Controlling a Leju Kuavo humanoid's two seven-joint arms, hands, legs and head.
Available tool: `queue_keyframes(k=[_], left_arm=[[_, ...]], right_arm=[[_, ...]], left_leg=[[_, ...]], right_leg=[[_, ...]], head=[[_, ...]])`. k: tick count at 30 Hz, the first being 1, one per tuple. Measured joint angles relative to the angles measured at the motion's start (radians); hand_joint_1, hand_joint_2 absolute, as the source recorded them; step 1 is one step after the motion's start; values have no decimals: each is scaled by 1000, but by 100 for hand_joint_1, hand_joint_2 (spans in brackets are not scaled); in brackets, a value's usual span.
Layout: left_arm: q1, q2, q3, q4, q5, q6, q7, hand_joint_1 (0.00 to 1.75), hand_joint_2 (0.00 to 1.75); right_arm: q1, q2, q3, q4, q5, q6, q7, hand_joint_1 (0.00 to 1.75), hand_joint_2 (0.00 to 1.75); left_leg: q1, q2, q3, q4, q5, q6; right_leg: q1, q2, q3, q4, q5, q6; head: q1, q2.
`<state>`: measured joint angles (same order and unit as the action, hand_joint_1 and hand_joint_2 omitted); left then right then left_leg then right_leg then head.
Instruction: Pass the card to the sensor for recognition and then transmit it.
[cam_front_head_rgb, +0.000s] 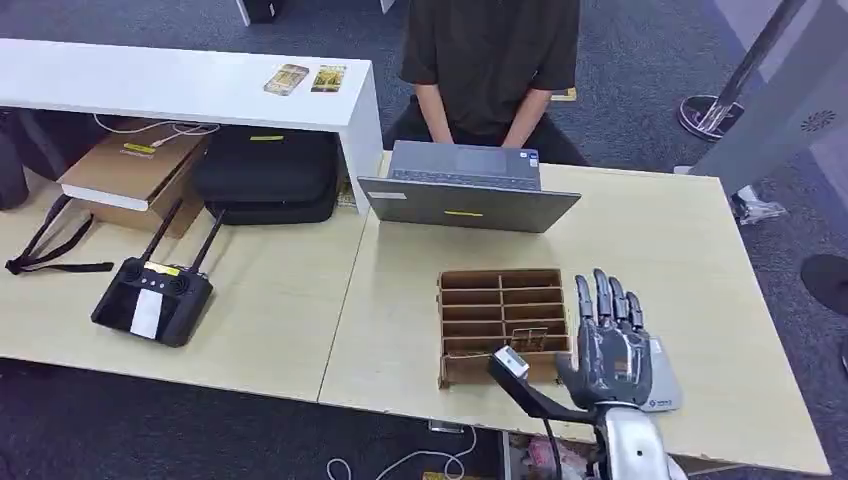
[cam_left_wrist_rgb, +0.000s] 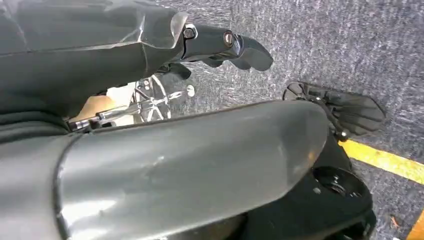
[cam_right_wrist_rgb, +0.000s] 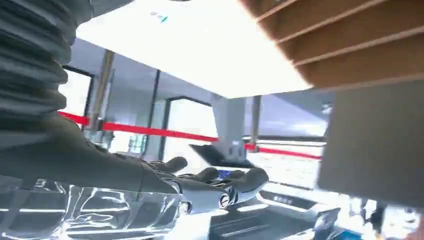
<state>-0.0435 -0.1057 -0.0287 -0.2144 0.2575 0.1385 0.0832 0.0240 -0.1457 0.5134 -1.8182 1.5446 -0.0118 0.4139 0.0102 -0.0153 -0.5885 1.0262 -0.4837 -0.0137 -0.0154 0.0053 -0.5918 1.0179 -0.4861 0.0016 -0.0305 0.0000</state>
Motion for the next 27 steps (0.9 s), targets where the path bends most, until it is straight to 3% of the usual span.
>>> queue_keyframes(k=[8,14,18,27], left_arm=[[1,8,3,3,-23,-14,14,0,0],[-2,14,1,3,-44,-24,34,0,0],[-4,16,0,3,-50,-25,43,0,0],[-14,20,-17,3,-71,-28,63,0,0]], right_arm=[[70,-13,-22,-125,-19,40,0,0,175],[114,-13,-22,-140,-31,56,5,0,175],[139,-14,-21,-159,-28,104,15,0,175],[163,-20,35,-143,-147,143,12,0,175]], left_leg=[[1,0,1,0,0,-1],[1,1,1,0,0,-1],[1,1,1,0,0,-1],[1,1,1,0,0,-1]], right_leg=[[1,0,0,1,0,0],[1,0,0,1,0,0],[1,0,0,1,0,0],[1,0,0,1,0,0]], head=[[0,0],[0,0],[0,0],[0,0]])
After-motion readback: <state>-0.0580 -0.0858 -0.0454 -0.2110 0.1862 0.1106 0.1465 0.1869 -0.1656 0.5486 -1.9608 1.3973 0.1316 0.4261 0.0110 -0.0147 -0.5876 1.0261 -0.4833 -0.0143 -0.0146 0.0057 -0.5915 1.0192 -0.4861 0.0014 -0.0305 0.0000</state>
